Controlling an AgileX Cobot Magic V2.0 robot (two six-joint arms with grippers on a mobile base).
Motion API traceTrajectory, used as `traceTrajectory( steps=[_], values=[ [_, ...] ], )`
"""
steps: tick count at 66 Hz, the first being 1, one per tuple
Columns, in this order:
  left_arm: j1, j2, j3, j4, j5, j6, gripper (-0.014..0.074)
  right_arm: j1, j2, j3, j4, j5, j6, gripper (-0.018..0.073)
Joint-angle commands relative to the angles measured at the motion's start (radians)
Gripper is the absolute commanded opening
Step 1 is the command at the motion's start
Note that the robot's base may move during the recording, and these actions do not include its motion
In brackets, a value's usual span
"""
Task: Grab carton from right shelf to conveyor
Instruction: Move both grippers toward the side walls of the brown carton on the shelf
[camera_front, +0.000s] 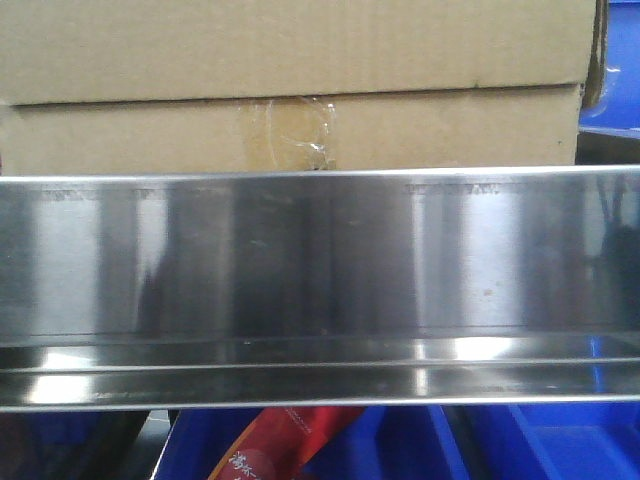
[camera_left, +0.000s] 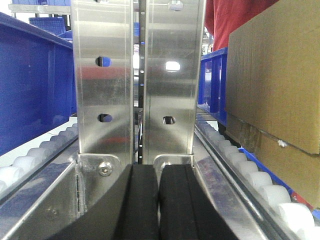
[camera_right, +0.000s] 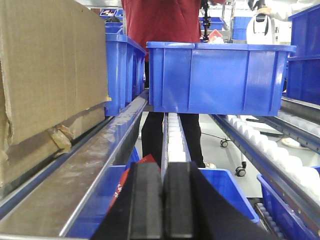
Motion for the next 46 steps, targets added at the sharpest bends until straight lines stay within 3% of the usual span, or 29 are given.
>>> traceTrajectory(
  steps=[1,46],
  values=[
    [0.002,-0.004,-0.003,0.004,-0.018,0.003,0.0004,0.000,-0.003,-0.001,0.004,-0.031,-0.008,-0.0073],
    [0.002,-0.004,-0.003,0.004,-0.020,0.003,0.0004,0.000,-0.003,-0.001,0.003,-0.041,-0.008,-0.0073]
  ],
)
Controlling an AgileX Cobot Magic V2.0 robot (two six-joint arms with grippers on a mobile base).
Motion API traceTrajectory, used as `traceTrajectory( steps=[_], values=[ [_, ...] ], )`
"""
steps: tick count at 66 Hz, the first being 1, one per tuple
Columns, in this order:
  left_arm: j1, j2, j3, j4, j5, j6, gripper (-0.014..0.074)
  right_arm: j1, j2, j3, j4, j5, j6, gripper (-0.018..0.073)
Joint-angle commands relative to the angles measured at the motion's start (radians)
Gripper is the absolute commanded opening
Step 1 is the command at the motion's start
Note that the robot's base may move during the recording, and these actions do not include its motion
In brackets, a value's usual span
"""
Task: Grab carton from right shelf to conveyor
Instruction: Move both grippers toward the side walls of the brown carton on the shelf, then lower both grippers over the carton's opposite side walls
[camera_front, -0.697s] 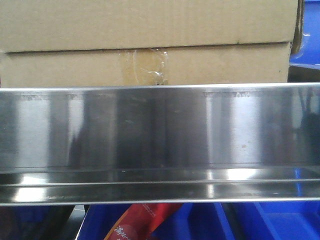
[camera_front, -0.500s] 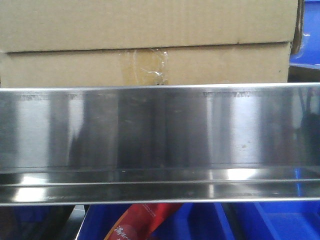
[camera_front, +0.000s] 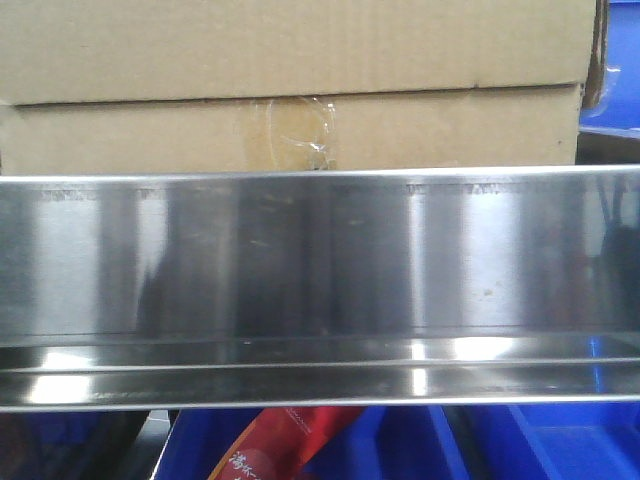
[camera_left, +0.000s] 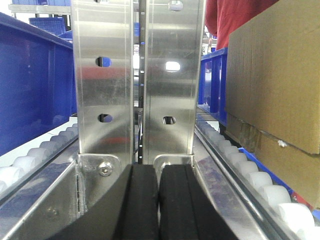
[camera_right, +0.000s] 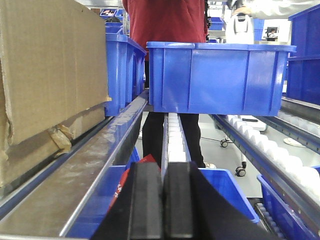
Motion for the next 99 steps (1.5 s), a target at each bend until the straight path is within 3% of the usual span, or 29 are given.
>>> traceTrajectory(
  steps=[1,20,27,42,53,61,66,73,82,89,99],
  values=[
    [0.002,-0.004,-0.003,0.004,-0.020,0.003,0.0004,0.000,-0.003,-0.001,0.003,-0.037,-0.008,-0.0073],
    [0.002,-0.004,-0.003,0.002,-0.095,0.003,0.0004,0.000,-0.003,-0.001,0.003,-0.122,-0.008,-0.0073],
    [0.002,-0.004,-0.029,0.002,-0.114,0.003,0.0004,0.000,-0.003,-0.059,0.003,-0.086,-0.008,-0.0073],
    [0.002,0.057,-0.378,0.026,0.244,0.005,0.0041,0.000,0.029,-0.360,0.003,0.171,-0.008,-0.0060],
    [0.002,0.201,-0.590,0.026,0.407,0.005,0.0289,0.000,0.145,-0.501,0.003,0.208,-0.008,0.0219],
    [0.002,0.277,-0.649,0.031,0.417,0.007,0.0433,0.000,0.211,-0.522,-0.003,0.204,-0.008,0.0449],
    [-0.009,0.313,-0.678,0.029,0.424,0.023,0.0478,0.000,0.239,-0.522,-0.067,0.204,-0.008,0.0563],
    [-0.082,0.354,-0.723,-0.026,0.447,0.121,0.0487,0.000,0.252,-0.522,-0.079,0.171,-0.008,0.0561],
    [-0.232,0.427,-0.810,-0.187,0.519,0.315,0.0487,0.000,0.267,-0.554,-0.047,0.186,-0.008,0.0559],
    [-0.349,0.520,-0.885,-0.244,0.562,0.332,0.0487,0.001,0.297,-0.603,-0.039,0.233,-0.008,0.0559],
    [-0.532,0.712,-1.005,-0.249,0.562,0.332,0.0486,0.042,0.378,-0.715,-0.028,0.268,-0.008,0.0559]
  ],
)
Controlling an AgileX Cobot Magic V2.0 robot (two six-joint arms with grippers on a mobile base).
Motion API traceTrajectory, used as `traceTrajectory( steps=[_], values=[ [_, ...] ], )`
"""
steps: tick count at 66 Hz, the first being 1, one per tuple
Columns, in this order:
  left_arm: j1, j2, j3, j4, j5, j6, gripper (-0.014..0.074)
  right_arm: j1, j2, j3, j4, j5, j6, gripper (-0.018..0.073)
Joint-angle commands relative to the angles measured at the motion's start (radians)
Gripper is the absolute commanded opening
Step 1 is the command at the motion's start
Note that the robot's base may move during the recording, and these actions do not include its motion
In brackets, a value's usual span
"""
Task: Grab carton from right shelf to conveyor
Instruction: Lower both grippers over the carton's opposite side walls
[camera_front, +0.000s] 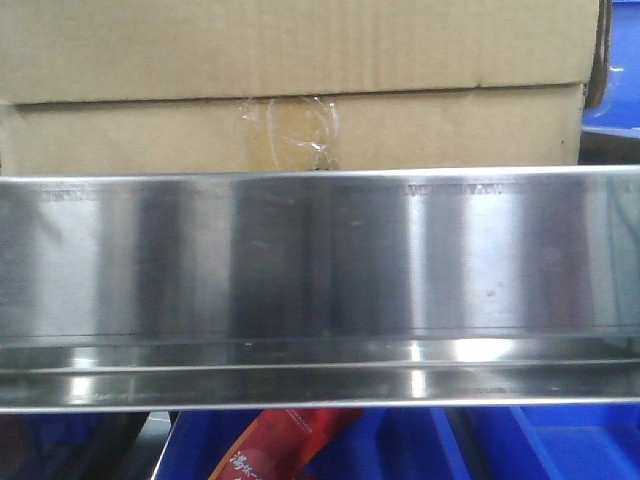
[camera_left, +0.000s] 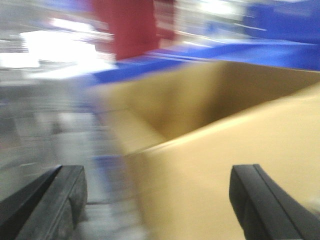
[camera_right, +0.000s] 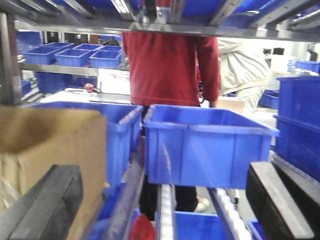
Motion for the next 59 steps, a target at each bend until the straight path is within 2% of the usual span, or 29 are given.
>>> traceTrajectory(
  steps=[1,10,16,22,29,34,40,45,50,59],
  values=[
    [-0.085,0.106,-0.069,-0.017,-0.005,0.012,0.0486,0.035,0.050,-0.062,0.012,0.003,-0.008,0.0559],
    [-0.173,0.293,-0.205,-0.017,-0.005,0.012,0.0486,0.117,0.168,-0.187,0.029,0.091,-0.008,0.0559],
    [-0.181,0.415,-0.321,-0.019,0.000,0.002,0.0486,0.175,0.270,-0.295,0.029,0.165,-0.008,0.0559],
    [-0.180,0.513,-0.442,-0.007,0.027,-0.068,0.0486,0.215,0.374,-0.403,0.029,0.242,-0.008,0.0559],
    [-0.180,0.624,-0.612,0.089,0.104,-0.202,0.0486,0.232,0.494,-0.550,0.029,0.347,-0.008,0.0559],
    [-0.180,0.689,-0.722,0.218,0.198,-0.323,0.0486,0.232,0.587,-0.658,0.029,0.426,-0.008,0.0559],
    [-0.180,0.767,-0.850,0.405,0.357,-0.527,0.0486,0.232,0.697,-0.819,0.029,0.552,-0.008,0.0559],
    [-0.180,0.831,-0.943,0.491,0.488,-0.606,0.0486,0.232,0.780,-0.935,0.036,0.659,-0.003,0.0559],
    [-0.166,0.876,-1.015,0.521,0.571,-0.642,0.0486,0.232,0.875,-1.064,0.038,0.761,0.045,0.0559],
    [-0.101,0.917,-1.076,0.490,0.655,-0.644,0.0486,0.232,1.009,-1.231,0.038,0.881,0.081,0.0559]
  ],
)
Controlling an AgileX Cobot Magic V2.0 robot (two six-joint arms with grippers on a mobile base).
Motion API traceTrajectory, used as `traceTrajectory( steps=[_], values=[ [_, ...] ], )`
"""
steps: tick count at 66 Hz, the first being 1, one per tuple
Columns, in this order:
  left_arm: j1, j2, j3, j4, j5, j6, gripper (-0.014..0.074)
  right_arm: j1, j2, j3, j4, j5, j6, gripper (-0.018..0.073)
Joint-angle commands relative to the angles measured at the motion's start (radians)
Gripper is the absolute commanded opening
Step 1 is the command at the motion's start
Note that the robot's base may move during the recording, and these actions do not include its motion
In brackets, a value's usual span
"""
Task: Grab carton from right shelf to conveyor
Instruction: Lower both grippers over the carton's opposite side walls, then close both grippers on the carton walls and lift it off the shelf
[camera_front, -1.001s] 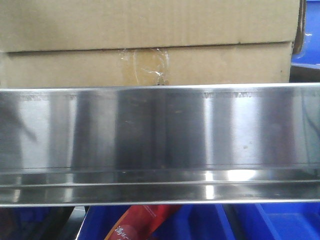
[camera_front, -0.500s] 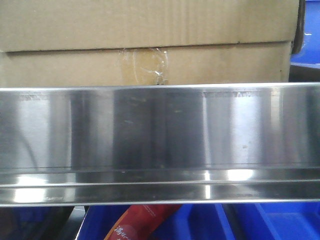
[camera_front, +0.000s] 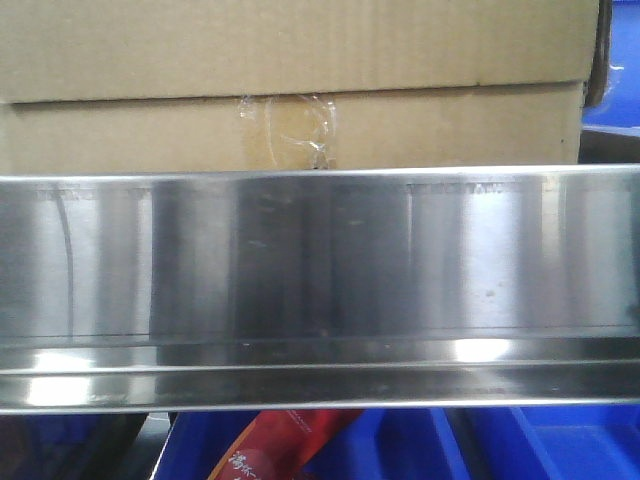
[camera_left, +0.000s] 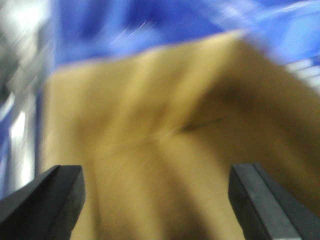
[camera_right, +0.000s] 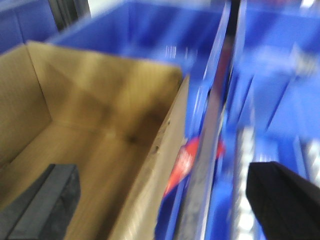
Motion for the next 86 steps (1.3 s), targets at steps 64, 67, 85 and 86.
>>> traceTrajectory(
  steps=[64,67,85,86],
  values=[
    [0.238,0.220,-0.037,-0.092,0.049,-0.006,0.0486,0.003,0.442,-0.188,0.000,0.050,0.018,0.0559],
    [0.238,0.228,-0.037,-0.092,0.049,0.006,0.0486,0.003,0.450,-0.188,0.000,0.050,0.018,0.0558],
    [0.246,0.255,-0.037,-0.089,0.049,0.011,0.0390,0.003,0.489,-0.188,0.000,0.053,0.018,0.0142],
    [0.248,0.257,-0.037,-0.089,0.049,0.011,0.0370,0.003,0.491,-0.188,0.000,0.054,0.018,0.0105]
  ],
)
